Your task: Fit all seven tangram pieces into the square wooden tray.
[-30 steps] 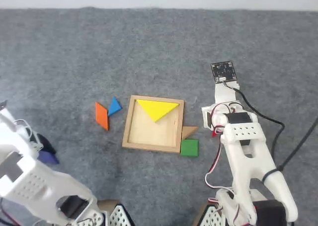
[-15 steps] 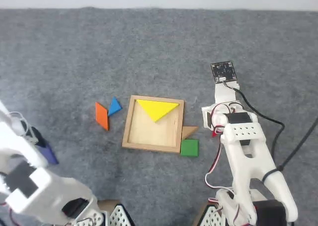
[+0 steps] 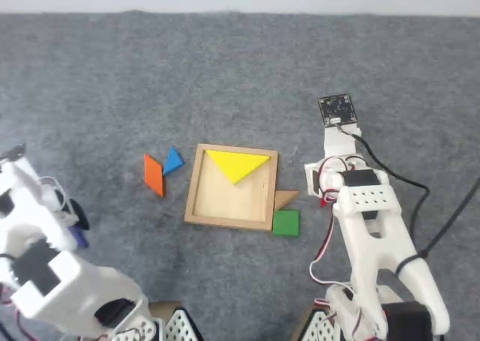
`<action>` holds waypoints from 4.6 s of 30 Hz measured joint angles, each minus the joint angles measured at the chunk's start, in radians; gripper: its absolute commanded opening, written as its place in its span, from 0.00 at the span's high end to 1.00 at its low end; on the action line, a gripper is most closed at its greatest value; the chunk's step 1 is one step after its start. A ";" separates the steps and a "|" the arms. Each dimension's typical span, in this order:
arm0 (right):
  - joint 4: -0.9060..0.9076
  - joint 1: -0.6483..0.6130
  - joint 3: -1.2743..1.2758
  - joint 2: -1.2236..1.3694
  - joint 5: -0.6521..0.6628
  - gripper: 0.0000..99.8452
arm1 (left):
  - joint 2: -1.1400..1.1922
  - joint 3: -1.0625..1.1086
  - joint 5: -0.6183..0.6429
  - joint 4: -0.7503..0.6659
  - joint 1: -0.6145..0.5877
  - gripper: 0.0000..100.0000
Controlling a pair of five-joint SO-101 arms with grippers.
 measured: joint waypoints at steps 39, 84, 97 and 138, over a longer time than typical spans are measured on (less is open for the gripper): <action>0.000 0.000 0.000 0.000 0.000 0.94 | 0.245 -0.227 -0.063 0.057 -0.109 0.72; 0.000 0.000 0.000 0.000 0.000 0.94 | 0.204 -0.144 0.121 0.078 -0.104 0.84; 0.000 0.000 0.000 0.000 0.000 0.94 | 0.092 -0.135 0.130 0.097 -0.095 0.84; 0.000 0.000 0.052 -0.126 0.000 0.94 | -0.124 -0.023 0.253 0.092 0.193 0.84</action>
